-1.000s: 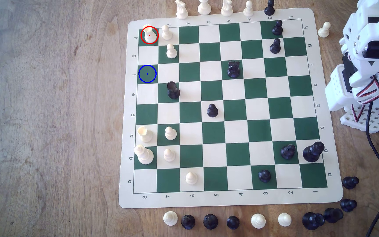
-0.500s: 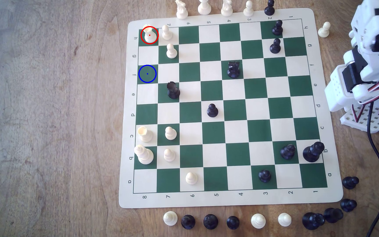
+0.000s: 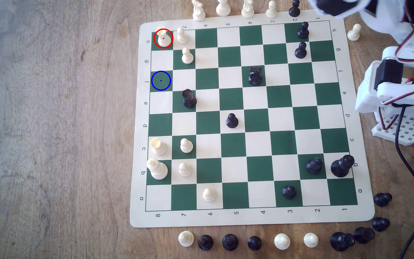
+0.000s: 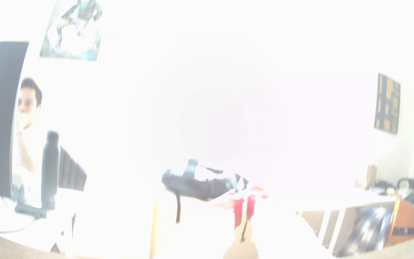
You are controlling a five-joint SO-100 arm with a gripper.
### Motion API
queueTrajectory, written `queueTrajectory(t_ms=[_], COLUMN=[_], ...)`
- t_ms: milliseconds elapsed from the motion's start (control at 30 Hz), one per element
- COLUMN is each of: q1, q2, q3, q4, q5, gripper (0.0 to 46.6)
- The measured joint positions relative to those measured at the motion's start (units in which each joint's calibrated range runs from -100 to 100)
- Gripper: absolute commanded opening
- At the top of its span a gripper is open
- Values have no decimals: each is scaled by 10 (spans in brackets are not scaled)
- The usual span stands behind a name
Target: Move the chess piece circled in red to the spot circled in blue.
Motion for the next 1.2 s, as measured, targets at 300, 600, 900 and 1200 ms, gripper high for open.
queueTrajectory(t_ms=[300,600,900,1200], q1=[-9,-24,-15,12], q2=[164,354,612,890], q3=[-125,-332,-619,-992], q4=[140,305,477,617], q5=[-4,-19,-51,-72], gripper=[31,26,25,35])
